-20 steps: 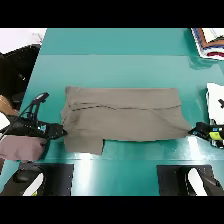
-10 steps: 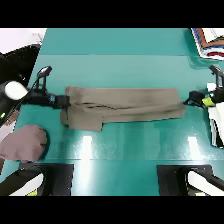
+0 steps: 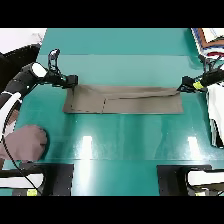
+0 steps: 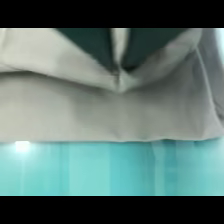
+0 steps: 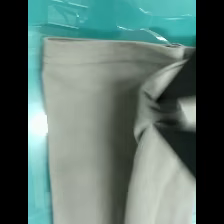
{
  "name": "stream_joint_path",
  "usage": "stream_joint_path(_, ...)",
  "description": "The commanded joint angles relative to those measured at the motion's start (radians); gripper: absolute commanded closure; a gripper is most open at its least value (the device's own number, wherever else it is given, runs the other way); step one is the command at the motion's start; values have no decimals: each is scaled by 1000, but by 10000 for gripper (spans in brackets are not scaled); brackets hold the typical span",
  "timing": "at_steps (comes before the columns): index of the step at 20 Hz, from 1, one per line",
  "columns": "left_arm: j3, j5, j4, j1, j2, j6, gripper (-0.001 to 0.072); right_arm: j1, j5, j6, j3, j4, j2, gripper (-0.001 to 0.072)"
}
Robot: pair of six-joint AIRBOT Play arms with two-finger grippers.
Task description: Fold the shirts.
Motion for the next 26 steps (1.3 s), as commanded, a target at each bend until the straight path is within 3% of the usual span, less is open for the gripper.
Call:
stream_joint_path(1,33,-16,-3,0,-25,-1,76,-26,25,-12,43,42,-47,219)
stream_joint_path(5,84,-127,0,0,3,0,105,-143,169,-90,34,111,-46,219)
stream_joint_path(6,88,-142,-5,0,13,3,333,-176,202,-106,18,109,-46,219)
stream_joint_path(7,89,-148,-9,0,20,9,606,-205,214,-114,-12,109,-46,219)
stream_joint_path(8,89,-151,-23,0,21,10,672,-233,210,-116,-46,111,-46,219)
stream_joint_path(12,88,-177,-125,-1,19,10,671,-302,134,-188,-183,253,-84,219)
stream_joint_path(17,88,-169,-184,-47,7,6,682,-237,86,-216,-187,344,-183,224)
stream_joint_path(18,88,-161,-184,-69,-2,7,682,-217,56,-218,-187,340,-189,296)
stream_joint_path(19,88,-145,-184,-95,-15,7,682,-203,26,-237,-187,341,-189,456)
stream_joint_path(20,89,-122,-187,-119,-31,6,682,-192,13,-249,-185,344,-184,702)
stream_joint_path(26,302,-94,-216,-277,-250,7,682,-131,131,-227,18,345,-28,699)
